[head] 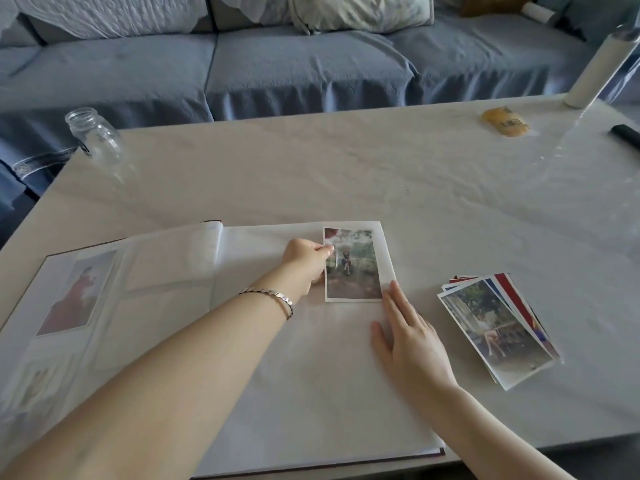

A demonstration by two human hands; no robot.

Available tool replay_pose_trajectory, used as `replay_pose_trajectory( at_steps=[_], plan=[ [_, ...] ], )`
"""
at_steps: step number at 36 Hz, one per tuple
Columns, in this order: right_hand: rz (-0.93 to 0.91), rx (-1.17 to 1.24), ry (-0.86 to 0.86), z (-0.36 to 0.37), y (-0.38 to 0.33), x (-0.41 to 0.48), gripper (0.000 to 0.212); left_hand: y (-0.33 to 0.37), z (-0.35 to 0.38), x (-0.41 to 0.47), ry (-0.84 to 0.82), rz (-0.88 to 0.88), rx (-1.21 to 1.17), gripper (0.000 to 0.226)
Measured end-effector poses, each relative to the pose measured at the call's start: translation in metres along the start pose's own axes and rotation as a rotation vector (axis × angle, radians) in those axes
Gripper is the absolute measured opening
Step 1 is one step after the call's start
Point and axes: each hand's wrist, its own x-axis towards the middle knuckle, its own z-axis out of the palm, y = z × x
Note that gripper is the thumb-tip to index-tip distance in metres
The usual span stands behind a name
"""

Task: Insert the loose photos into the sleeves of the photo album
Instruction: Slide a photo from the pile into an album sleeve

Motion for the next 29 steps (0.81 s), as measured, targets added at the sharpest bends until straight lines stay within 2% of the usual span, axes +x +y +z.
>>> replay_pose_trajectory(
  at_steps=[3,5,8,10,14,23,29],
  plan=[
    [-0.004,-0.004,0.054,0.003,0.002,0.000,0.061,-0.001,0.006,-0.003,-0.032,-0.070,-0.191,0.007],
    [0.007,0.006,0.071,0.004,0.002,0.000,0.058,-0.002,0.007,-0.006,-0.075,-0.057,-0.216,0.014],
    [0.008,0.001,0.083,0.004,0.001,0.000,0.059,-0.004,0.004,-0.012,-0.048,0.113,0.037,0.006],
    [0.004,-0.015,0.085,0.003,0.002,0.001,0.057,-0.005,0.001,-0.017,-0.020,0.208,0.221,0.016],
    [0.012,-0.021,0.058,0.001,0.000,0.002,0.055,-0.009,-0.002,-0.029,0.003,0.231,0.350,0.030],
    [0.006,0.046,0.090,0.004,0.004,0.001,0.056,-0.019,0.004,-0.029,0.125,0.081,-0.019,0.024],
    [0.013,0.095,0.135,0.003,0.004,0.000,0.058,-0.017,0.004,-0.028,0.003,0.050,-0.017,0.020]
  ],
)
